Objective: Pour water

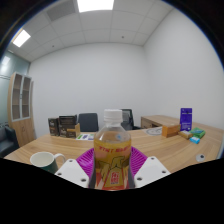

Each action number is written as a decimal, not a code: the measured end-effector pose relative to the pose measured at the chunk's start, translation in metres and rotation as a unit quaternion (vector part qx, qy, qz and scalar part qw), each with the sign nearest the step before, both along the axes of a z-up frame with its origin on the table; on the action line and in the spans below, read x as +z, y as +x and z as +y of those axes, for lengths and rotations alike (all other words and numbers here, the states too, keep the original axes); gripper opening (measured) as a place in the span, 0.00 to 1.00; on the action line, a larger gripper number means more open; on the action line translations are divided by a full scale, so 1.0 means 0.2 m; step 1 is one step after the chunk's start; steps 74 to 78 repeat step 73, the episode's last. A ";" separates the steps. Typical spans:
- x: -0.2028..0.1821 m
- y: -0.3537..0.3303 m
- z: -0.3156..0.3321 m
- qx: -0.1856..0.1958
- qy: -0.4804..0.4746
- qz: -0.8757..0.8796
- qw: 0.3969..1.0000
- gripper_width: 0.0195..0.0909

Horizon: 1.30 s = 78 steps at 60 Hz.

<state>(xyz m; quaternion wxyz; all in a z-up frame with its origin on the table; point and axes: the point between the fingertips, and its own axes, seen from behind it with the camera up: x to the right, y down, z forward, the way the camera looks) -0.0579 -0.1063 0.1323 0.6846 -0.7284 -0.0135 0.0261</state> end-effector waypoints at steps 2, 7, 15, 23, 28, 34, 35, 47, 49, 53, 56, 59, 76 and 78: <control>-0.11 0.01 0.02 -0.004 -0.006 0.023 1.000 0.36; -0.21 0.03 0.07 -0.004 -0.018 0.032 0.999 0.36; -0.23 0.01 0.07 -0.001 -0.009 -0.027 1.000 0.36; -0.23 0.02 0.07 -0.007 -0.008 -0.017 1.000 0.39; -0.23 0.03 0.07 -0.005 -0.012 -0.028 1.000 0.54; -0.28 0.04 0.03 0.003 -0.056 -0.051 0.997 0.87; -0.29 0.05 0.02 0.004 -0.062 -0.049 0.997 0.93; -0.13 0.03 -0.30 0.024 -0.062 -0.002 0.998 0.90; -0.10 0.03 -0.38 0.031 -0.058 0.000 0.998 0.90; -0.07 0.02 -0.54 0.038 -0.054 -0.002 0.998 0.90; -0.06 0.02 -0.65 0.039 -0.054 -0.005 0.998 0.90; -0.06 0.01 -0.76 0.043 -0.052 -0.006 0.998 0.89; -0.09 -0.06 -1.09 0.071 -0.057 0.004 0.996 0.90; -0.09 -0.06 -1.09 0.071 -0.057 0.004 0.996 0.90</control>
